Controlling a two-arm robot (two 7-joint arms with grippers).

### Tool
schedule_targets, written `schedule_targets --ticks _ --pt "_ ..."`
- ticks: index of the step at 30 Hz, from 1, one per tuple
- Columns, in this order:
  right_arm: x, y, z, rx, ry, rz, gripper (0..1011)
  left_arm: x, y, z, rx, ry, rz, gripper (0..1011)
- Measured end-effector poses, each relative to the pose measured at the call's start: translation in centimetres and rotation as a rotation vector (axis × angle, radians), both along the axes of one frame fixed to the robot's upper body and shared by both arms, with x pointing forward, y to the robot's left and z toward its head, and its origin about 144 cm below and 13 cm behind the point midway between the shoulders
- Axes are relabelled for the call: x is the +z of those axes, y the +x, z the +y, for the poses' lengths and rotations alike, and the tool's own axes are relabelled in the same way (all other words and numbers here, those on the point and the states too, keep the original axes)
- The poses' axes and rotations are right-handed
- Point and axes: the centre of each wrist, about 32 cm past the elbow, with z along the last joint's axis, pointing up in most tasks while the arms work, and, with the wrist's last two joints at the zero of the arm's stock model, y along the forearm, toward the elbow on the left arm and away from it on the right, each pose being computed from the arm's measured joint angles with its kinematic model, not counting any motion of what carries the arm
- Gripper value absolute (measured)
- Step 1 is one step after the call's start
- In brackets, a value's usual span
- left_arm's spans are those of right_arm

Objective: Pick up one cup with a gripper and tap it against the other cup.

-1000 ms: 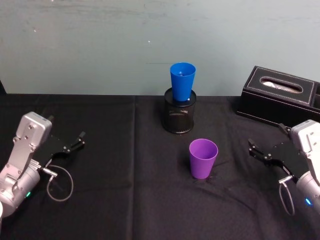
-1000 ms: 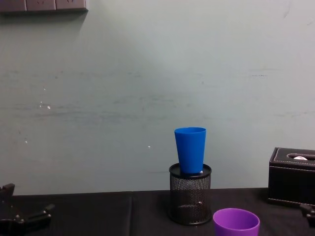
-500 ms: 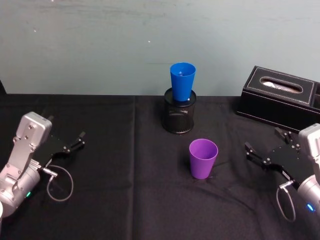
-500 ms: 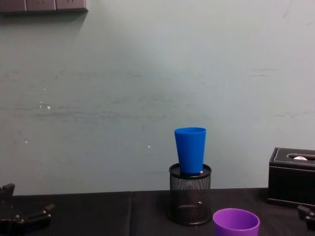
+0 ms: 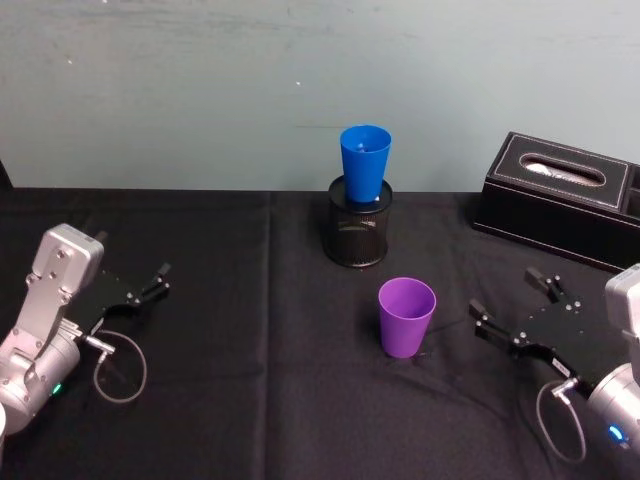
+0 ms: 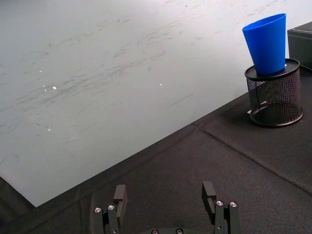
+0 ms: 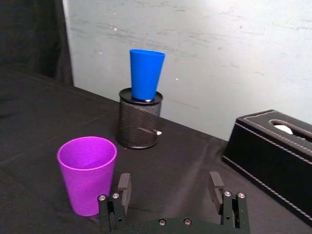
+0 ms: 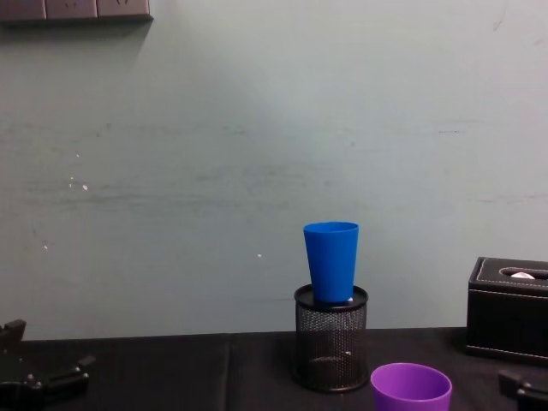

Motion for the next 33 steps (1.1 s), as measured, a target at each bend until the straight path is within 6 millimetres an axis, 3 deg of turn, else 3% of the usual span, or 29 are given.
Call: schedule_targets --ticks 33 --pt "-1.7 0.0 3.0 0.149 0.049 0.076 1003 0.0 0.0 0.0 0.000 0.000 0.000 1011"
